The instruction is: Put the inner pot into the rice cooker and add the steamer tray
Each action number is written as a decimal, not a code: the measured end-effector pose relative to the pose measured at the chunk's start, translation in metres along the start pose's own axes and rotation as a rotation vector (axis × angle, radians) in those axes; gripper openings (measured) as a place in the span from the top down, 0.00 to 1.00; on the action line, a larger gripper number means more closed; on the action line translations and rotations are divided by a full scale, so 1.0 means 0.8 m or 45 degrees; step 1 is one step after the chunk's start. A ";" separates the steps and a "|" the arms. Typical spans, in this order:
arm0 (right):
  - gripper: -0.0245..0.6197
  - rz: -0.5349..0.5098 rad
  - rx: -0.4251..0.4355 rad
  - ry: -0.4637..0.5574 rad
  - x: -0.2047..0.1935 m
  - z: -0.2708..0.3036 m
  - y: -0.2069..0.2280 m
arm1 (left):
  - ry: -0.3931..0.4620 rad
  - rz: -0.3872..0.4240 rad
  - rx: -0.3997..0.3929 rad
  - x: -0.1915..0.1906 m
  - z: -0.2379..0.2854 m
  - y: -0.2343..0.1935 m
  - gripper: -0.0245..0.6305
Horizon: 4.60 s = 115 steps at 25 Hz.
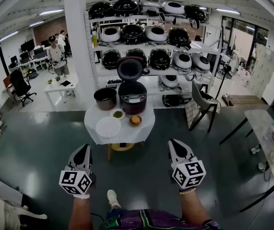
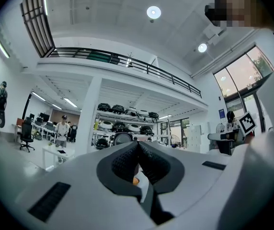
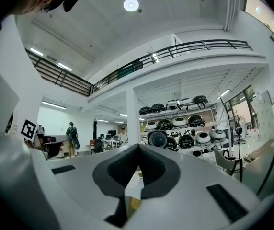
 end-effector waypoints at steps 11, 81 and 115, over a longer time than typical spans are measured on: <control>0.95 -0.037 -0.001 -0.011 0.002 0.012 0.003 | -0.016 0.060 0.007 0.001 0.014 0.009 0.93; 0.95 -0.091 0.108 -0.035 0.061 0.661 0.076 | -0.126 -0.029 0.020 -0.095 0.520 -0.322 0.93; 0.95 -0.106 -0.004 -0.066 0.009 0.799 0.070 | -0.213 0.073 -0.090 -0.223 0.702 -0.454 0.35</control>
Point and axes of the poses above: the fingertips, and each gripper's own axes: z forward along the fingers, y to its right, x out of its top, the point moved 6 cm from there along -z, backward along the fingers, and after that the axes turned 13 degrees about z, right-handed, at the moved point
